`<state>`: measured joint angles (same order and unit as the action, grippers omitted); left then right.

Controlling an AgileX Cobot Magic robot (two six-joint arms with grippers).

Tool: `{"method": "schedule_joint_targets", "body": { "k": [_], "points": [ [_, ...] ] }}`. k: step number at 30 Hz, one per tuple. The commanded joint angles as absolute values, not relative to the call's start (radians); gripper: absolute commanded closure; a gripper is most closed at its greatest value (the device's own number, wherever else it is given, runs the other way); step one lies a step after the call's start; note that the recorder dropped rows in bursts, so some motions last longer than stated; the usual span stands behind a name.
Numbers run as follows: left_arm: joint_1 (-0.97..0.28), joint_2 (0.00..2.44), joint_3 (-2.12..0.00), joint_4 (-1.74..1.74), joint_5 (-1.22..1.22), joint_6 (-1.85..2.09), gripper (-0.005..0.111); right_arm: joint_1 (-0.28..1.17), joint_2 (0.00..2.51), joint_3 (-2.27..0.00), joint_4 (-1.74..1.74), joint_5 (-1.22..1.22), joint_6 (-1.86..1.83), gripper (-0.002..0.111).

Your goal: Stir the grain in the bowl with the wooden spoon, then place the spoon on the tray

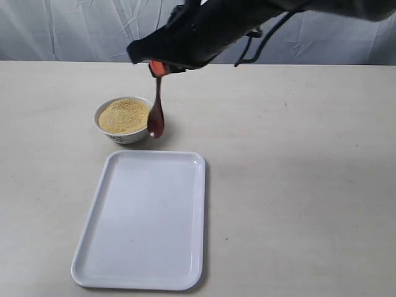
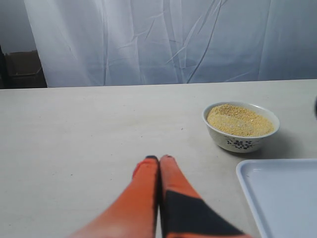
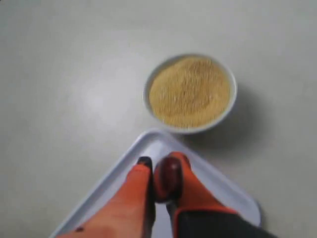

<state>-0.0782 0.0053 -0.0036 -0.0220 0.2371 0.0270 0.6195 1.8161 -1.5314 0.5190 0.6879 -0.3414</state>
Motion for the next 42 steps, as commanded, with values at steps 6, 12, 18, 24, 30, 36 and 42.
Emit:
{"method": "schedule_joint_targets", "body": {
  "k": [6, 12, 18, 24, 30, 36, 42],
  "points": [
    [-0.081, 0.0, 0.0, -0.02, 0.231, 0.027, 0.107, 0.443, 1.866, -1.469, 0.923, 1.171, -0.463, 0.109],
    [-0.081, 0.0, 0.0, -0.02, 0.231, 0.027, 0.107, 0.51, 1.928, -1.352, 0.997, 1.04, -0.522, 0.109],
    [-0.081, 0.0, 0.0, -0.02, 0.231, 0.027, 0.107, 0.58, 2.034, -1.32, 1.085, 0.966, -0.55, 0.109],
    [-0.081, 0.0, 0.0, -0.02, 0.231, 0.027, 0.107, 0.61, 2.105, -1.32, 1.117, 0.889, -0.552, 0.109],
    [-0.081, 0.0, 0.0, -0.02, 0.231, 0.027, 0.107, 0.608, 2.112, -1.32, 1.11, 0.86, -0.546, 0.072],
    [-0.081, 0.0, 0.0, -0.02, 0.231, 0.027, 0.107, 0.549, 2.077, -1.32, 0.904, 0.856, -0.343, 0.054],
    [-0.081, 0.0, 0.0, -0.02, 0.231, 0.027, 0.107, 0.456, 1.922, -1.32, 0.559, 0.915, -0.097, 0.055]
  ]
}}
